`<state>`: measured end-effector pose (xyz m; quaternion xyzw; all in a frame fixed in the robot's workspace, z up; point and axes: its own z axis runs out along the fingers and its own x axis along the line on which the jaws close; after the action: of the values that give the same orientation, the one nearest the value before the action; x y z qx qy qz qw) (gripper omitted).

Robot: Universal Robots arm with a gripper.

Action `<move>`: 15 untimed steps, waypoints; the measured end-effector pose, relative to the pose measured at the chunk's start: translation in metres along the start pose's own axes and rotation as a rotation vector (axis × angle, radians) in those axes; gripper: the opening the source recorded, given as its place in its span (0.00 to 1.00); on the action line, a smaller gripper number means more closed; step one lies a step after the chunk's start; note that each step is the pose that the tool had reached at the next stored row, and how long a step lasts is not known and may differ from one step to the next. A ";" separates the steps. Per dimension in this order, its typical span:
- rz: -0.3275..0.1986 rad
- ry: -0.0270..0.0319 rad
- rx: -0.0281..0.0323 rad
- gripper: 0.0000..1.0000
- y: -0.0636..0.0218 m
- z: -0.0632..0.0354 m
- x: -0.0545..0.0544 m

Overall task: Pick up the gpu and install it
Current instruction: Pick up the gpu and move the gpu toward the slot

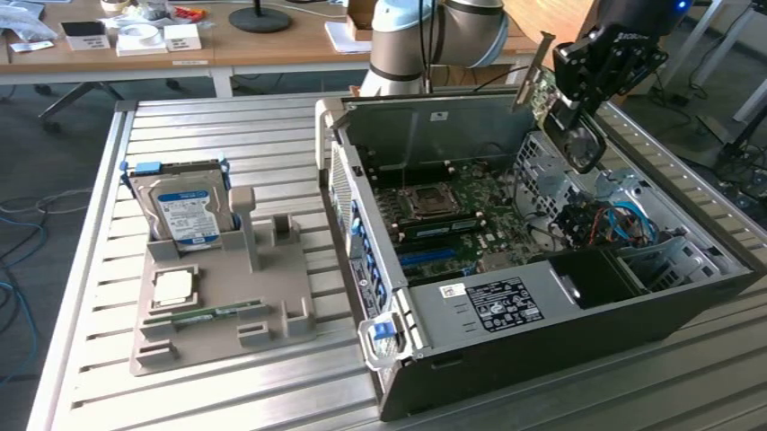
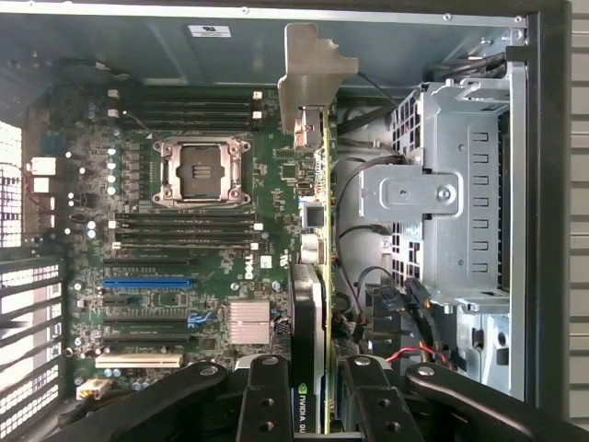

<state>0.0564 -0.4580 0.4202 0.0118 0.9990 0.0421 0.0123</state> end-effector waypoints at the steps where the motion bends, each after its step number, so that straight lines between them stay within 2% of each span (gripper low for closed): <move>1: 0.000 0.0000 0.0000 0.27 0.0000 0.0000 0.000; 6: 0.000 0.0000 0.0000 0.27 -0.0002 0.0013 0.000; 15: 0.000 -0.0020 -0.0001 0.27 -0.0017 0.0190 0.000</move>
<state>0.0564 -0.4581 0.4011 0.0117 0.9990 0.0421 0.0133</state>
